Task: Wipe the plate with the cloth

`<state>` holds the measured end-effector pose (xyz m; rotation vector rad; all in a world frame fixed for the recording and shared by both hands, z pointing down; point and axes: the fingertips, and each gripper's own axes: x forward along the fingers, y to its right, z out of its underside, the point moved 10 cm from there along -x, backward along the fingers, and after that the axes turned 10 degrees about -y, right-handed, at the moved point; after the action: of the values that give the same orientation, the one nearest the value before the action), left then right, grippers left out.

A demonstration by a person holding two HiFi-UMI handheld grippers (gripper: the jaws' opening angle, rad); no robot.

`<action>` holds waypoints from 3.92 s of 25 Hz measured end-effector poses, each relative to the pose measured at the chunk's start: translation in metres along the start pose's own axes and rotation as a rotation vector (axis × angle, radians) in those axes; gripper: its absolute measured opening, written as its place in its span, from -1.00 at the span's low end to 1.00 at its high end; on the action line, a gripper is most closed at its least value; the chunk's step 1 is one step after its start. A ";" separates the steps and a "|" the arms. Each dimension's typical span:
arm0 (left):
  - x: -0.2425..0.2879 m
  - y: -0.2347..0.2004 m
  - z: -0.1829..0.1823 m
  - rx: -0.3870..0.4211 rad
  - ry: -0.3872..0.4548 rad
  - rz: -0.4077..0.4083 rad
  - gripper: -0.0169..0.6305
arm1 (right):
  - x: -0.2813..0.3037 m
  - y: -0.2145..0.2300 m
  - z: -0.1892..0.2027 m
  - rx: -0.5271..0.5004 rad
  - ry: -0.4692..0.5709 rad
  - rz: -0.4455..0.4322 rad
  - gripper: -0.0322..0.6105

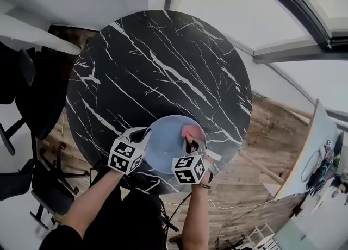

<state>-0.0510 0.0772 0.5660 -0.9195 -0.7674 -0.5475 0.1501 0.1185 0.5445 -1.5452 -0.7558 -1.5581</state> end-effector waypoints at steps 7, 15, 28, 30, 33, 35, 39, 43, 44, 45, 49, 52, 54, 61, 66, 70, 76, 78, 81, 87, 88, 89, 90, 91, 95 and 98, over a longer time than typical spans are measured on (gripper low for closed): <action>0.000 0.000 0.001 0.002 0.000 0.000 -0.91 | 0.003 0.021 -0.005 0.086 -0.024 0.067 -0.85; 0.000 0.000 0.001 0.003 -0.001 0.007 -0.91 | 0.004 0.019 -0.011 0.166 0.000 0.079 -0.85; 0.000 -0.001 0.001 0.007 -0.001 0.009 -0.91 | 0.007 0.001 -0.059 0.090 0.083 0.038 -0.85; 0.001 -0.001 0.001 0.006 0.000 0.010 -0.91 | 0.008 -0.005 -0.066 0.067 0.096 0.027 -0.85; 0.001 -0.001 0.000 0.002 0.000 0.012 -0.91 | 0.007 -0.013 -0.073 0.033 0.109 0.012 -0.85; 0.001 -0.001 0.000 0.000 0.000 0.013 -0.91 | 0.007 -0.018 -0.077 0.012 0.114 0.004 -0.85; 0.000 -0.002 0.000 -0.006 -0.005 0.015 -0.91 | 0.007 -0.026 -0.081 -0.018 0.134 -0.027 -0.85; 0.000 -0.001 -0.001 -0.008 -0.008 0.015 -0.91 | 0.006 -0.035 -0.082 -0.049 0.161 -0.059 -0.85; 0.000 -0.001 -0.001 -0.009 -0.007 0.015 -0.91 | 0.006 -0.037 -0.083 -0.058 0.167 -0.063 -0.85; 0.000 -0.001 -0.001 -0.010 -0.007 0.014 -0.91 | 0.006 -0.040 -0.083 -0.066 0.171 -0.066 -0.85; 0.001 -0.002 -0.003 -0.018 -0.002 0.013 -0.91 | 0.006 -0.046 -0.085 -0.083 0.178 -0.076 -0.85; 0.000 -0.003 -0.002 -0.026 -0.001 0.013 -0.91 | 0.006 -0.048 -0.084 -0.064 0.186 -0.092 -0.85; 0.000 -0.003 -0.002 -0.031 -0.002 0.013 -0.91 | 0.006 -0.049 -0.083 -0.053 0.187 -0.107 -0.85; 0.000 -0.003 -0.003 -0.047 -0.006 0.021 -0.91 | 0.002 -0.065 -0.078 -0.085 0.158 -0.092 -0.85; 0.000 -0.004 -0.004 -0.043 -0.012 0.027 -0.91 | 0.000 -0.079 -0.065 -0.062 0.172 -0.127 -0.85; 0.001 -0.004 -0.005 -0.045 -0.015 0.035 -0.91 | -0.001 -0.085 -0.056 -0.044 0.197 -0.172 -0.85; 0.001 -0.004 -0.005 -0.035 -0.019 0.038 -0.91 | -0.002 -0.096 -0.049 -0.075 0.196 -0.201 -0.85; 0.001 -0.004 -0.004 -0.036 -0.019 0.040 -0.91 | -0.003 -0.101 -0.046 -0.085 0.198 -0.216 -0.85; 0.002 -0.004 -0.005 -0.035 -0.020 0.042 -0.91 | -0.003 -0.109 -0.042 -0.094 0.200 -0.243 -0.85; 0.002 -0.004 -0.005 -0.026 -0.023 0.046 -0.91 | -0.005 -0.121 -0.032 -0.132 0.187 -0.271 -0.85; 0.002 -0.004 -0.005 -0.023 -0.024 0.046 -0.91 | -0.006 -0.123 -0.030 -0.137 0.184 -0.278 -0.85; 0.002 -0.004 -0.006 -0.021 -0.024 0.046 -0.91 | -0.006 -0.124 -0.028 -0.143 0.179 -0.284 -0.85; 0.002 -0.003 -0.006 -0.018 -0.024 0.046 -0.91 | -0.006 -0.125 -0.025 -0.149 0.174 -0.291 -0.85; 0.002 -0.003 -0.006 -0.018 -0.025 0.045 -0.91 | -0.007 -0.126 -0.022 -0.157 0.166 -0.297 -0.85; 0.003 -0.003 -0.006 -0.010 -0.025 0.038 -0.91 | -0.010 -0.132 -0.006 -0.242 0.145 -0.300 -0.85; 0.004 -0.001 -0.006 -0.004 -0.028 0.037 -0.90 | -0.012 -0.135 0.010 -0.294 0.155 -0.286 -0.85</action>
<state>-0.0477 0.0712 0.5672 -0.9447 -0.7730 -0.5046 0.0393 0.1967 0.5494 -1.5479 -0.7063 -2.0509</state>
